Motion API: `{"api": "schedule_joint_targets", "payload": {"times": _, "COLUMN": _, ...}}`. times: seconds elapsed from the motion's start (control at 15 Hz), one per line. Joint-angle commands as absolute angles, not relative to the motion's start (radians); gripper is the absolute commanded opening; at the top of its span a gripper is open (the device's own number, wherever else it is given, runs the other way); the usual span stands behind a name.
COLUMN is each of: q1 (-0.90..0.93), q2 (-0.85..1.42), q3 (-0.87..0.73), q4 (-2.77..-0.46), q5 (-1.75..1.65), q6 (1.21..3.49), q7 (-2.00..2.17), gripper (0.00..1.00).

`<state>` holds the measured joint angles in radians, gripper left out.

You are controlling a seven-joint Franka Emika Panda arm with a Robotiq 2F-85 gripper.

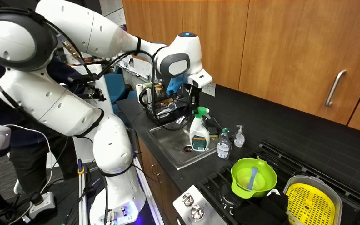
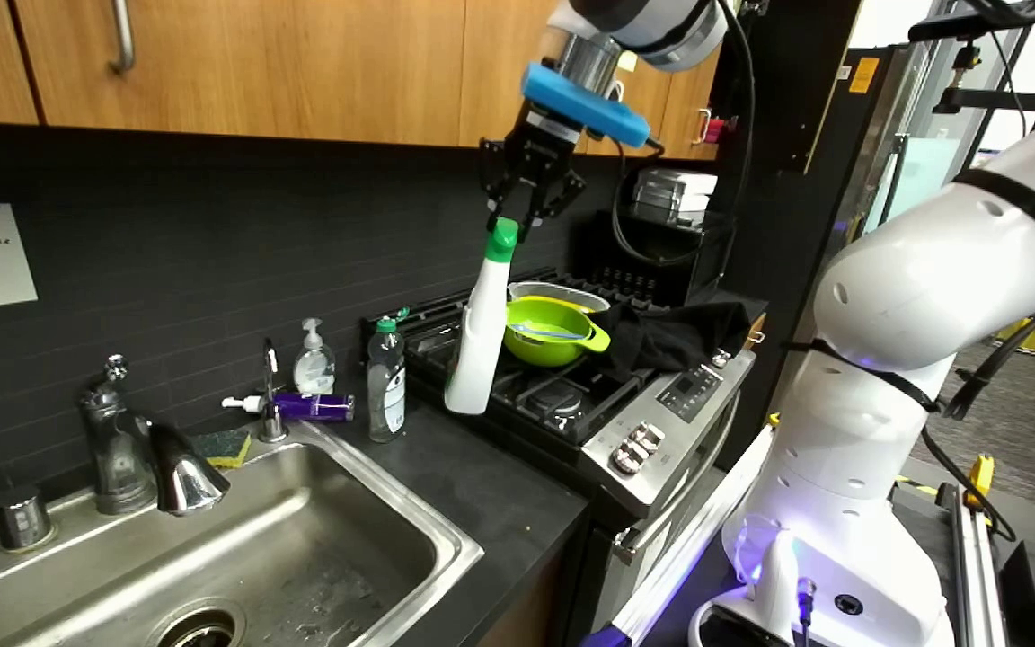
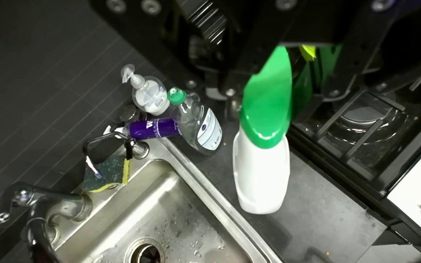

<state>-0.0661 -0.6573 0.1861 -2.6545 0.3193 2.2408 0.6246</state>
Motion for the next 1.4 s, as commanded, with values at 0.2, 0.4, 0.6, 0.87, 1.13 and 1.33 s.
{"api": "schedule_joint_targets", "payload": {"times": 0.2, "q1": -0.107, "q2": -0.718, "q3": 0.131, "q4": -2.650, "q5": 0.283, "q6": 2.184, "q7": 0.676, "gripper": 0.14}}
{"api": "schedule_joint_targets", "payload": {"times": 0.4, "q1": -0.134, "q2": -0.745, "q3": 0.095, "q4": -2.644, "q5": 0.266, "q6": 2.137, "q7": 0.667, "gripper": 0.14}}
{"api": "schedule_joint_targets", "payload": {"times": 0.6, "q1": -0.161, "q2": -0.763, "q3": 0.069, "q4": -2.633, "q5": 0.250, "q6": 2.095, "q7": 0.662, "gripper": 0.14}}
{"api": "schedule_joint_targets", "payload": {"times": 0.87, "q1": -0.190, "q2": -0.777, "q3": 0.030, "q4": -2.620, "q5": 0.243, "q6": 2.050, "q7": 0.644, "gripper": 0.14}}
{"api": "schedule_joint_targets", "payload": {"times": 1.13, "q1": -0.208, "q2": -0.750, "q3": -0.017, "q4": -2.591, "q5": 0.253, "q6": 2.021, "q7": 0.604, "gripper": 0.14}}
{"api": "schedule_joint_targets", "payload": {"times": 1.33, "q1": -0.214, "q2": -0.746, "q3": -0.030, "q4": -2.587, "q5": 0.259, "q6": 2.021, "q7": 0.589, "gripper": 0.14}}
